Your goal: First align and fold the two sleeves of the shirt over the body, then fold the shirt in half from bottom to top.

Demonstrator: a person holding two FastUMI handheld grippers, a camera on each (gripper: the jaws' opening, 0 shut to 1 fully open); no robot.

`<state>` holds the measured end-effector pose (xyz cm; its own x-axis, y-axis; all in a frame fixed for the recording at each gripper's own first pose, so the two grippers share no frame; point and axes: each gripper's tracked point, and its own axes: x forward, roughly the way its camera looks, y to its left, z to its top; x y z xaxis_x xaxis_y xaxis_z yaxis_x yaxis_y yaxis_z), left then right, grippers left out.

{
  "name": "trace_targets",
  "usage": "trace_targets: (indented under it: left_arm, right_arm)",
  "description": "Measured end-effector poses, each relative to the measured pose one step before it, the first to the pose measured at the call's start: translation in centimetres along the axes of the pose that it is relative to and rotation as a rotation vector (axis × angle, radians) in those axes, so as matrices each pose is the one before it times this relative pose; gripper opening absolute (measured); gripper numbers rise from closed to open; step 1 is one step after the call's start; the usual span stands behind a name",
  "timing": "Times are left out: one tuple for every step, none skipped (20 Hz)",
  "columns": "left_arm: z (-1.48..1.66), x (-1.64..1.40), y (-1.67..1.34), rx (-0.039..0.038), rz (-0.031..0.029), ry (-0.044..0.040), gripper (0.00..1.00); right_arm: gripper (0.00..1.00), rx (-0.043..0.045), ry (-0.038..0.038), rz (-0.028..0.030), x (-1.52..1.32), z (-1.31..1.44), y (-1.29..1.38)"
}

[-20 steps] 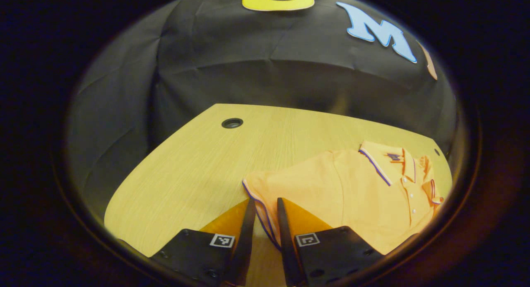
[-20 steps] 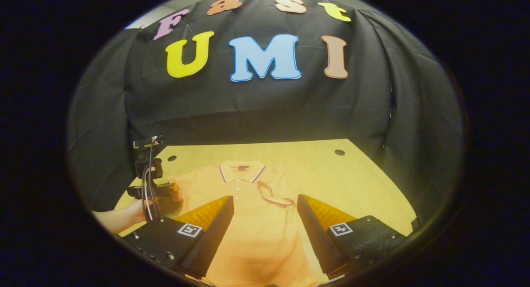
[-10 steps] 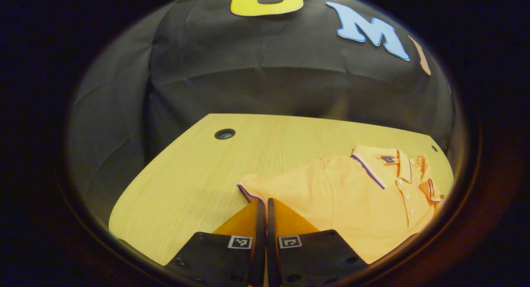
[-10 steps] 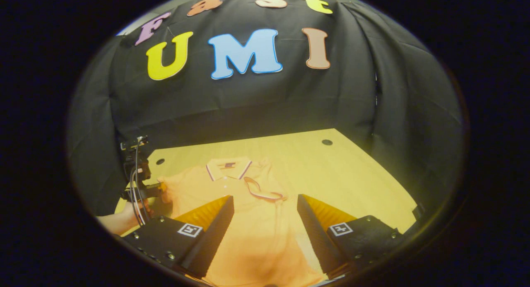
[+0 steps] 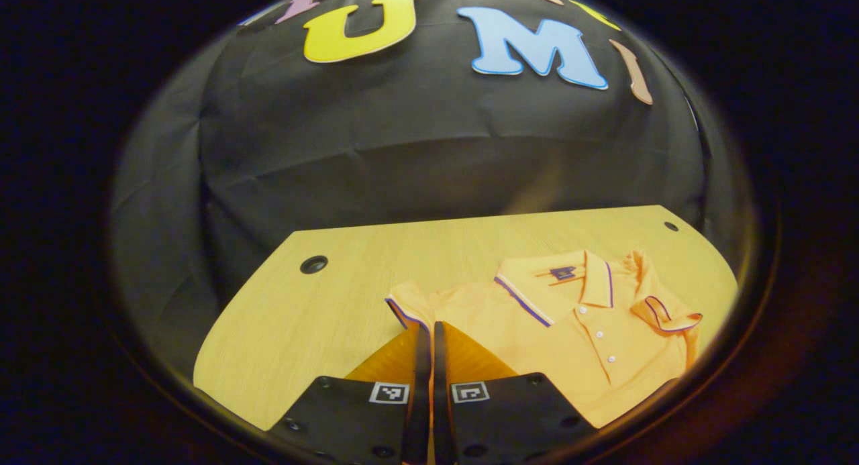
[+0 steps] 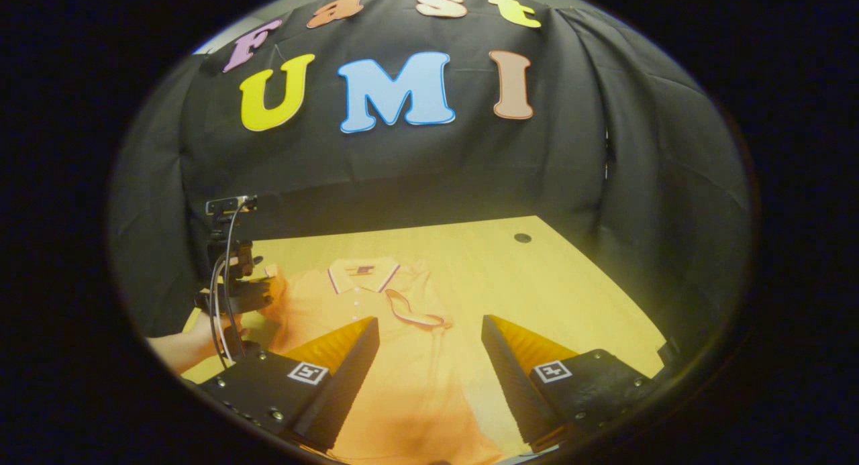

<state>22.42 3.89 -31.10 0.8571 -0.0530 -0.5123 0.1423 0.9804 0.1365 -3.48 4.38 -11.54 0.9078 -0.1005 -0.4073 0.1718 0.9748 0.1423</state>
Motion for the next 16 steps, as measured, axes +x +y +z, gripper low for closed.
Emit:
trace_targets:
  left_arm:
    - [-0.152, 0.028, -0.932, 0.01654, -0.01542, 0.00711, 0.09]
    - [-0.147, 0.110, -0.874, 0.01770, -0.01385, 0.00891, 0.09]
    - [-0.332, 0.190, -0.826, 0.01909, -0.01285, 0.01083, 0.09]
    - [-0.256, 0.027, -0.651, 0.02064, -0.00802, 0.01131, 0.09]
    - [-0.296, 0.251, -0.570, 0.02113, -0.00642, 0.01217, 0.09]
    - [-0.280, 0.188, -0.646, 0.01676, -0.00527, 0.01038, 0.09]
    - [-0.108, 0.083, -0.656, 0.01481, -0.00673, 0.00670, 0.10]
    - [-0.084, 0.047, -0.374, 0.01001, -0.00156, 0.00266, 0.09]
    - [-0.004, 0.017, -0.402, 0.00777, -0.00380, 0.00251, 0.09]
    - [-0.062, -0.073, -0.468, 0.00465, -0.00660, 0.00455, 0.09]
    - [-0.166, -0.013, -0.412, 0.00523, -0.00649, 0.00777, 0.09]
    - [-0.292, 0.009, -0.479, 0.00356, -0.01145, 0.00933, 0.09]
    - [-0.310, -0.105, -0.283, 0.00183, -0.00809, 0.00754, 0.13]
    - [-0.150, -0.181, -0.531, -0.00510, -0.01943, 0.00595, 0.14]
    - [-0.012, -0.384, -0.477, -0.00747, -0.01497, 0.00051, 0.18]
    - [-0.071, -0.359, -0.160, 0.00039, -0.00396, -0.00267, 0.30]
  right_arm:
    - [0.95, 0.00752, 0.00671, -0.00103, -0.098, -0.378, -0.176]
    - [0.95, 0.01111, 0.00282, -0.00128, -0.081, -0.154, -0.155]
    - [0.95, 0.01158, 0.00064, -0.00095, -0.079, -0.226, -0.169]
    - [0.95, 0.00900, 0.00181, -0.00257, -0.096, -0.152, -0.188]
    - [0.95, 0.00706, 0.00289, -0.00173, -0.072, -0.260, -0.231]
    - [0.95, 0.00406, 0.00084, -0.00193, -0.099, -0.185, -0.135]
    - [0.95, 0.00228, 0.00066, -0.00374, -0.094, -0.307, -0.286]
    - [0.95, 0.00288, -0.00036, -0.00357, -0.201, -0.142, -0.245]
    - [0.95, 0.00485, 0.00102, -0.00307, -0.188, -0.170, -0.230]
    - [0.95, 0.00735, 0.00149, -0.00173, -0.173, -0.114, -0.205]
    - [0.95, 0.00687, 0.00078, -0.00202, -0.064, -0.300, -0.145]
    - [0.95, 0.00619, 0.00175, -0.00277, -0.125, -0.191, -0.167]
    - [0.95, 0.00314, 0.00295, -0.00171, -0.147, -0.349, -0.160]
    - [0.95, -0.00041, 0.00366, -0.00072, -0.194, -0.280, -0.097]
    - [0.95, -0.00265, 0.00444, 0.00044, -0.101, -0.420, -0.063]
    - [0.95, -0.00352, 0.00536, 0.00246, -0.201, -0.274, -0.121]
